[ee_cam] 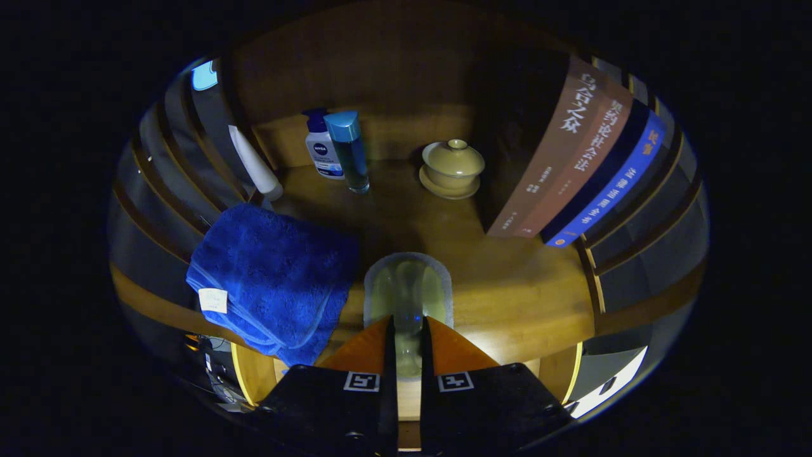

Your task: Pull open the drawer, take out the items inside it, and place them on the countertop above the cabinet.

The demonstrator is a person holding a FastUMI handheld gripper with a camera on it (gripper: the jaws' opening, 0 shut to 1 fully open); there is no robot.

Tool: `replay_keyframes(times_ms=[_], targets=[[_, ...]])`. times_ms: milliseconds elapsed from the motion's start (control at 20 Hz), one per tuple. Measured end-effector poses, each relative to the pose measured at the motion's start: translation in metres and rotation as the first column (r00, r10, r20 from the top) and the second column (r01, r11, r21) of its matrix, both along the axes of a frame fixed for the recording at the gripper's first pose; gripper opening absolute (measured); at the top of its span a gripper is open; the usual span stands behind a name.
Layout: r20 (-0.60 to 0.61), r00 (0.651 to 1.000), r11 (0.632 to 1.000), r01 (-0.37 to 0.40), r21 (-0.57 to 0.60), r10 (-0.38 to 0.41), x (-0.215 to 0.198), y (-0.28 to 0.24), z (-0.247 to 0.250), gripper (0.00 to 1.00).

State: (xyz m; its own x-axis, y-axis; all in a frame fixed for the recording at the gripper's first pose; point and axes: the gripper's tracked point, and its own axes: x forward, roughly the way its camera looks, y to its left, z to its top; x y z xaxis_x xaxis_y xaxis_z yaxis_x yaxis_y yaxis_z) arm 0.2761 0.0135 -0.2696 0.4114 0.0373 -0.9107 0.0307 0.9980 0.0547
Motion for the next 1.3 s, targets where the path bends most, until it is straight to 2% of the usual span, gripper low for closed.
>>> replay_keyframes(times_ms=[200,400,600,800,1050,1150,1300], targets=[[-0.031,0.999,1.0,-0.016,0.024,0.017,0.006,0.006,-0.011,0.19],[-0.046,0.998,0.999,-0.049,-0.021,0.048,0.008,0.004,-0.021,0.27],[-0.029,0.998,0.998,-0.05,-0.04,0.049,0.002,0.003,-0.008,0.63],[0.023,1.0,1.0,-0.016,-0.022,0.017,-0.012,0.001,0.002,0.99],[0.165,0.985,0.998,0.05,-0.025,-0.045,-0.059,-0.01,0.021,0.99],[0.262,0.963,0.998,0.064,-0.017,-0.057,-0.074,-0.011,0.033,0.99],[0.417,0.909,0.998,0.033,-0.048,-0.011,-0.102,-0.01,0.059,0.99]])
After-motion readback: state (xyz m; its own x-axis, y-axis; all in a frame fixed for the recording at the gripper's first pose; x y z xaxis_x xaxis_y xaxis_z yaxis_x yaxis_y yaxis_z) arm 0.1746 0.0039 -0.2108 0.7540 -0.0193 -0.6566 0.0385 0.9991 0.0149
